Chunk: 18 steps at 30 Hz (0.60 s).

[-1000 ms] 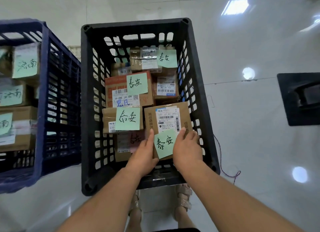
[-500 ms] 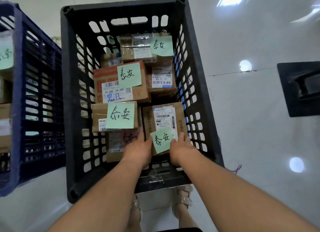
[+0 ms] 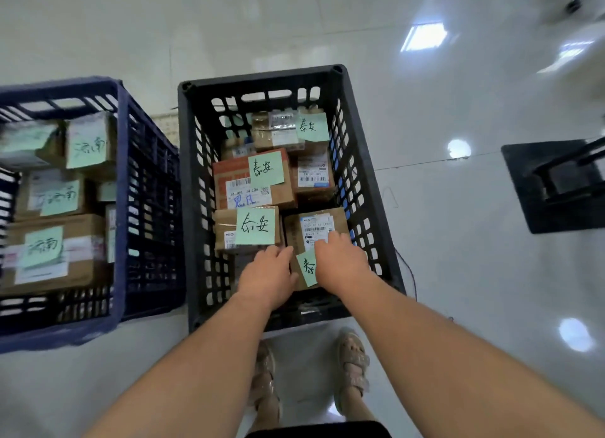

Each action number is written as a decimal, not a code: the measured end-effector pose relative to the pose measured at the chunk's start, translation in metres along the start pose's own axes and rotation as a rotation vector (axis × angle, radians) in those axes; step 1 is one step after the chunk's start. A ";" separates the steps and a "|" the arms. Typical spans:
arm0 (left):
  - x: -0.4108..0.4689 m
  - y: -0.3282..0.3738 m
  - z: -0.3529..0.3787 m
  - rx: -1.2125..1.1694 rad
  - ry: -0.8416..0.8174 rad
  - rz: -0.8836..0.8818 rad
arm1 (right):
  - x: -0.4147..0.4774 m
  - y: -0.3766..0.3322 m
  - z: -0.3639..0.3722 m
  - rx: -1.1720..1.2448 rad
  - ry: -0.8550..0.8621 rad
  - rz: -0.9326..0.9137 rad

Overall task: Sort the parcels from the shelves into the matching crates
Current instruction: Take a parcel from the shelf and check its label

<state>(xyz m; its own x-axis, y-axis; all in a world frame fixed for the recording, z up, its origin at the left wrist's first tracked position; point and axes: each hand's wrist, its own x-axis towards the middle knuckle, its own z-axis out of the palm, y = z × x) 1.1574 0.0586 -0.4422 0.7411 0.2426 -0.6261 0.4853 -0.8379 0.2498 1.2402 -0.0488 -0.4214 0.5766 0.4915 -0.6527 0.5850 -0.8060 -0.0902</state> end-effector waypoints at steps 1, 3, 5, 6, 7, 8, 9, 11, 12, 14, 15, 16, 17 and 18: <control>-0.011 0.000 -0.008 -0.005 0.035 0.002 | -0.010 -0.004 -0.008 -0.003 0.030 -0.002; -0.032 -0.002 -0.025 -0.010 0.100 0.005 | -0.031 -0.013 -0.024 -0.002 0.095 -0.004; -0.056 -0.005 -0.042 -0.003 0.143 0.003 | -0.052 -0.022 -0.038 -0.001 0.154 -0.001; -0.069 -0.006 -0.050 0.004 0.157 -0.005 | -0.063 -0.027 -0.045 -0.003 0.178 0.000; -0.081 -0.007 -0.057 0.010 0.173 -0.017 | -0.073 -0.032 -0.052 -0.007 0.201 -0.003; -0.094 -0.008 -0.063 0.015 0.190 -0.031 | -0.084 -0.037 -0.059 -0.014 0.223 -0.012; -0.107 -0.008 -0.069 0.017 0.212 -0.044 | -0.094 -0.042 -0.066 -0.020 0.247 -0.023; -0.132 -0.007 -0.076 0.022 0.262 -0.066 | -0.117 -0.051 -0.077 -0.025 0.299 -0.051; -0.145 -0.007 -0.079 0.027 0.283 -0.081 | -0.127 -0.055 -0.080 -0.025 0.321 -0.066; -0.171 -0.006 -0.080 0.025 0.321 -0.134 | -0.148 -0.063 -0.083 -0.045 0.351 -0.118; -0.183 -0.005 -0.080 0.016 0.339 -0.168 | -0.157 -0.066 -0.085 -0.067 0.361 -0.154; -0.195 -0.003 -0.080 0.003 0.355 -0.198 | -0.166 -0.069 -0.087 -0.085 0.369 -0.190; -0.206 -0.001 -0.079 -0.010 0.368 -0.223 | -0.174 -0.072 -0.088 -0.097 0.374 -0.224; -0.217 0.001 -0.078 -0.018 0.379 -0.247 | -0.181 -0.075 -0.091 -0.108 0.385 -0.259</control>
<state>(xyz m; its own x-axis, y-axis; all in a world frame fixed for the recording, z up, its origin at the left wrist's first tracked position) 1.0329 0.0436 -0.2482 0.7179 0.5992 -0.3543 0.6746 -0.7243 0.1421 1.1436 -0.0476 -0.2282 0.5614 0.7745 -0.2915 0.7816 -0.6120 -0.1208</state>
